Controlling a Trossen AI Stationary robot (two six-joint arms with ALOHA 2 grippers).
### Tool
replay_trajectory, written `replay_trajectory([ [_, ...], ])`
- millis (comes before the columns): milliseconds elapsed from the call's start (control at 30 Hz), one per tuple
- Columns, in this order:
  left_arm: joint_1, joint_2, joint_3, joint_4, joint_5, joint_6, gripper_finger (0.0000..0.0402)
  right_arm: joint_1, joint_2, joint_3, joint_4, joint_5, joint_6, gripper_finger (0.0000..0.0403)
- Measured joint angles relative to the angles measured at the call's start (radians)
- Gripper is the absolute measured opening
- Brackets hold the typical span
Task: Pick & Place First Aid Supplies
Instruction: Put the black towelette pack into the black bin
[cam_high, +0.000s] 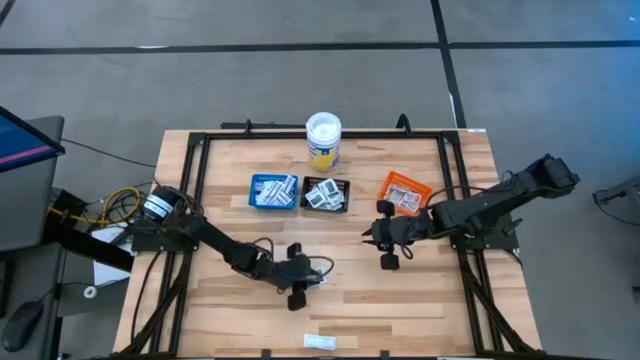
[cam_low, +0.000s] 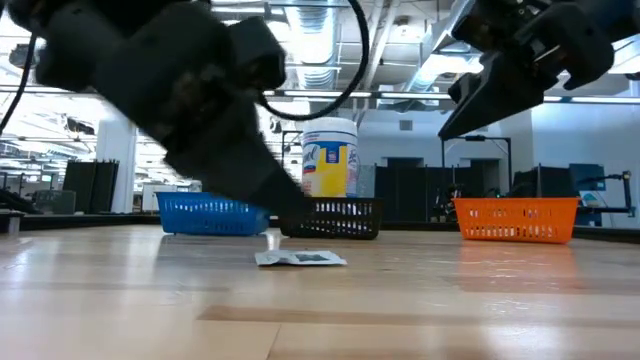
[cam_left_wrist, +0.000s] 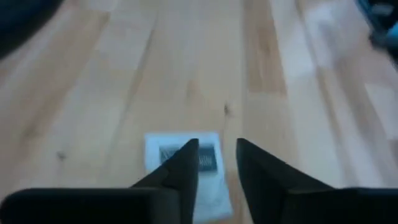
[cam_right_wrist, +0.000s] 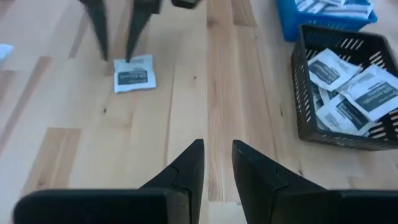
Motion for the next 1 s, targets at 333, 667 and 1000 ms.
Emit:
replay_trajectory([
  [333,-0.040,0.083,0.003,0.003,-0.094,0.003,0.0201,-0.003,0.042,0.013,-0.007,0.000,0.000,0.0077],
  [667,-0.048,0.077,0.003,-0.021,-0.081,0.002,0.0171,-0.003,0.041,0.013,-0.008,0.000,0.000,0.0077],
  [1000,-0.015,0.075,0.003,-0.035,-0.070,-0.010,0.0072,-0.003,0.041,0.013,-0.008,0.000,0.001,0.0077],
])
